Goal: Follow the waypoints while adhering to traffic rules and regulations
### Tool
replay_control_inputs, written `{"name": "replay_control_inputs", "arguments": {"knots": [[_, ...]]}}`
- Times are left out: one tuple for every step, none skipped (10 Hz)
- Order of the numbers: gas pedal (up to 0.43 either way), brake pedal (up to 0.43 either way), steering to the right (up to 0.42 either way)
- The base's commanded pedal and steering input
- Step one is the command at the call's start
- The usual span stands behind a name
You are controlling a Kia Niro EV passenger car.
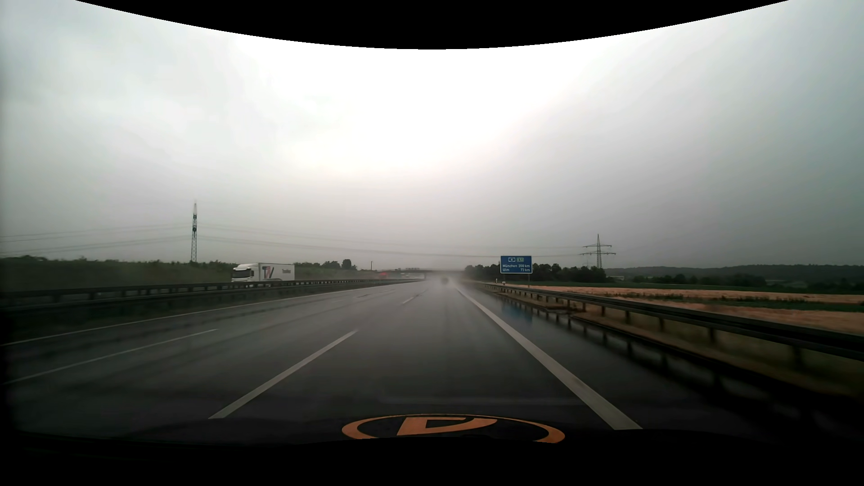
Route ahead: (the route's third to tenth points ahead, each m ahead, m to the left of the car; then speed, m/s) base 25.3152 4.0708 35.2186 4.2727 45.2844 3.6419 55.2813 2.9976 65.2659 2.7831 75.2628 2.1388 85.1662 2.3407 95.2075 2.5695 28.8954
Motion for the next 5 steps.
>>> {"name": "replay_control_inputs", "arguments": {"knots": [[0.24,0.0,-0.001],[0.24,0.0,-0.001],[0.24,0.0,-0.001],[0.24,0.0,-0.001],[0.24,0.0,-0.001]]}}
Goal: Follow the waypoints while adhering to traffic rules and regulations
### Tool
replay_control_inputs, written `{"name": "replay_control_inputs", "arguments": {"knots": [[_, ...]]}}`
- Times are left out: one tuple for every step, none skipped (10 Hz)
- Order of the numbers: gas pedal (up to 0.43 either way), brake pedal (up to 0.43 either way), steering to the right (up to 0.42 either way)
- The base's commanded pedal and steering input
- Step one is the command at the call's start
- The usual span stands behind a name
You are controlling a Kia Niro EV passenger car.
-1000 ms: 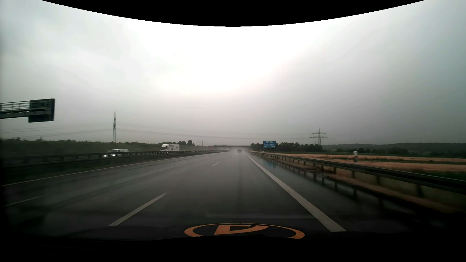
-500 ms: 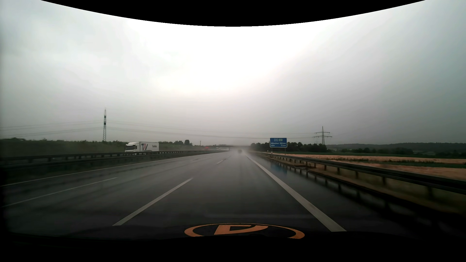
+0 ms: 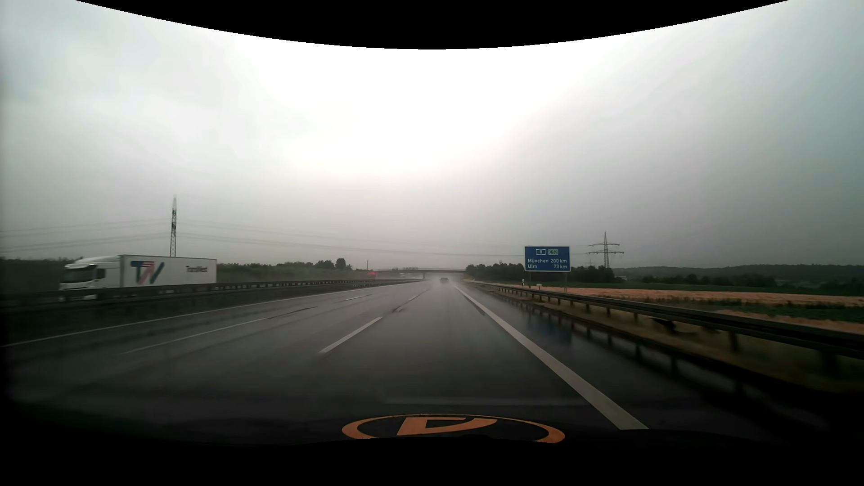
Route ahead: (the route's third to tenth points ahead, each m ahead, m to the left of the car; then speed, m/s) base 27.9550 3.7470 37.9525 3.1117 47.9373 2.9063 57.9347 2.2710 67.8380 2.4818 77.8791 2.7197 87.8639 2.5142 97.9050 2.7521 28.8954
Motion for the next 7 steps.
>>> {"name": "replay_control_inputs", "arguments": {"knots": [[0.24,0.0,-0.001],[0.24,0.0,-0.001],[0.24,0.0,-0.001],[0.24,0.0,-0.001],[0.24,0.0,-0.001],[0.24,0.0,-0.001],[0.24,0.0,-0.001]]}}
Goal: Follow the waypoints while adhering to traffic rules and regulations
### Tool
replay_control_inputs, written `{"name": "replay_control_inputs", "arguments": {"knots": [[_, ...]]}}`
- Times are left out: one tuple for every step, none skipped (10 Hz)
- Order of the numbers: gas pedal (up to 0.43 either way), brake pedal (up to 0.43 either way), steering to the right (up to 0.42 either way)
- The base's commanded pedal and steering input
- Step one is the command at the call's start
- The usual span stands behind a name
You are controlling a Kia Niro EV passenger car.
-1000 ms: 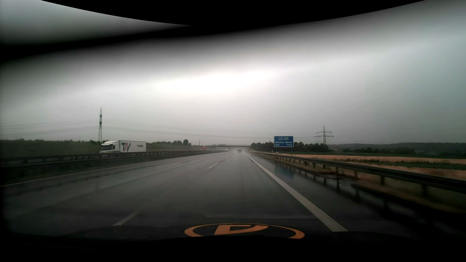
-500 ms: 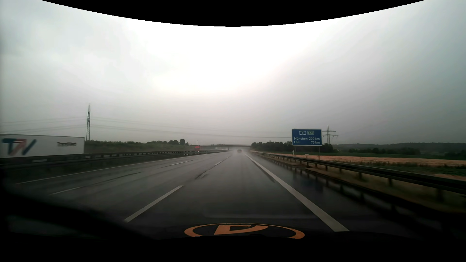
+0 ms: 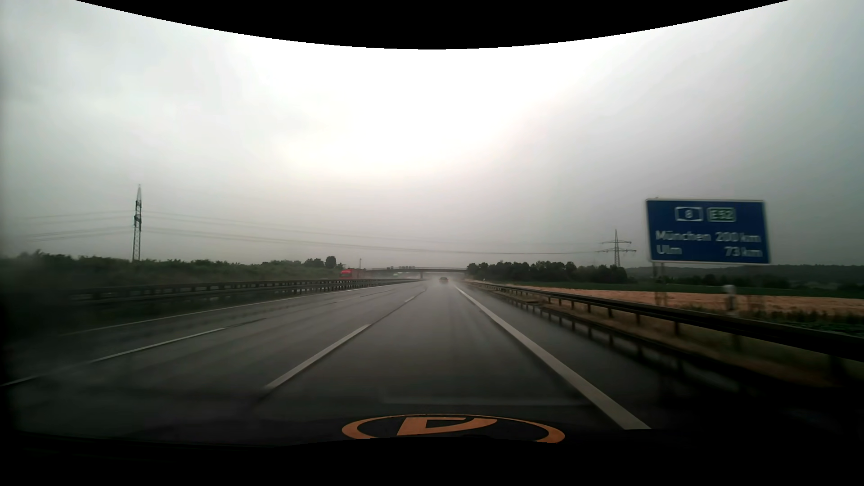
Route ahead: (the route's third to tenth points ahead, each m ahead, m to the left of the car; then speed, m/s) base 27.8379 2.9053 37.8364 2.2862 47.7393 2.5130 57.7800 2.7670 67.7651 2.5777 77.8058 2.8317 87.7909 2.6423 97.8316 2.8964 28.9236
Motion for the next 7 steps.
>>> {"name": "replay_control_inputs", "arguments": {"knots": [[0.24,0.0,-0.001],[0.228,0.0,-0.001],[0.228,0.0,-0.001],[0.228,0.0,-0.001],[0.228,0.0,-0.001],[0.228,0.0,-0.002],[0.228,0.0,-0.003]]}}
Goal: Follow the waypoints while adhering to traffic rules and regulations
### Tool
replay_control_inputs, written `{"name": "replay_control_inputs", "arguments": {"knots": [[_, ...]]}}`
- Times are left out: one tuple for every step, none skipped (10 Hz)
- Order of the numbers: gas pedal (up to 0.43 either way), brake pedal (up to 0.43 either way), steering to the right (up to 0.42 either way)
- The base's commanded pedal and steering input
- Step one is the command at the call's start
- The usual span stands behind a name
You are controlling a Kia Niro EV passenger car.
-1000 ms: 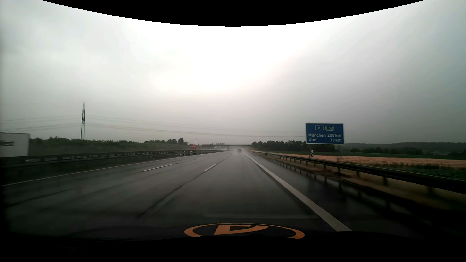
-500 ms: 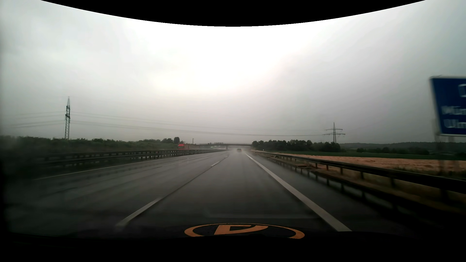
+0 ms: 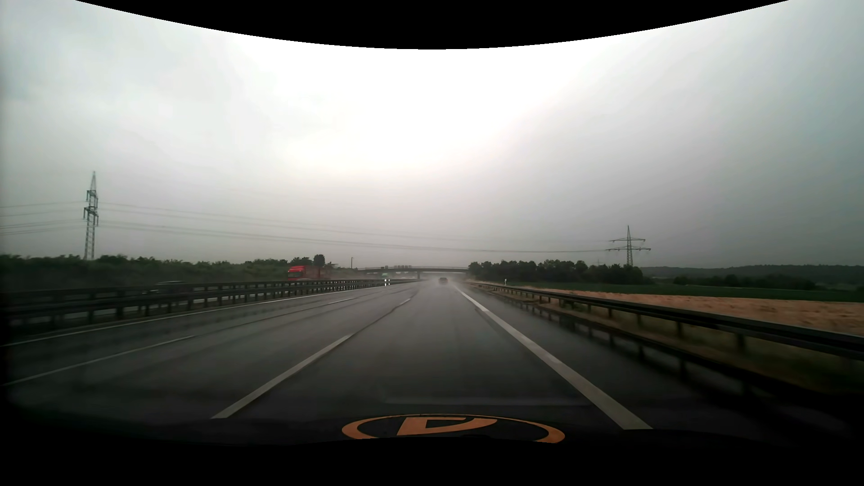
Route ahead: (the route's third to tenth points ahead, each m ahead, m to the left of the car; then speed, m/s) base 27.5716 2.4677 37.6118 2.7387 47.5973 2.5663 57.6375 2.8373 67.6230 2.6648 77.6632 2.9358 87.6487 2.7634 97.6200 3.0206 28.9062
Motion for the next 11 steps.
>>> {"name": "replay_control_inputs", "arguments": {"knots": [[0.228,0.0,-0.003],[0.228,0.0,-0.002],[0.228,0.0,-0.003],[0.22,0.0,-0.003],[0.22,0.0,-0.003],[0.22,0.0,-0.003],[0.22,0.0,-0.003],[0.22,0.0,-0.003],[0.22,0.0,-0.003],[0.22,0.0,-0.003],[0.197,0.0,-0.003]]}}
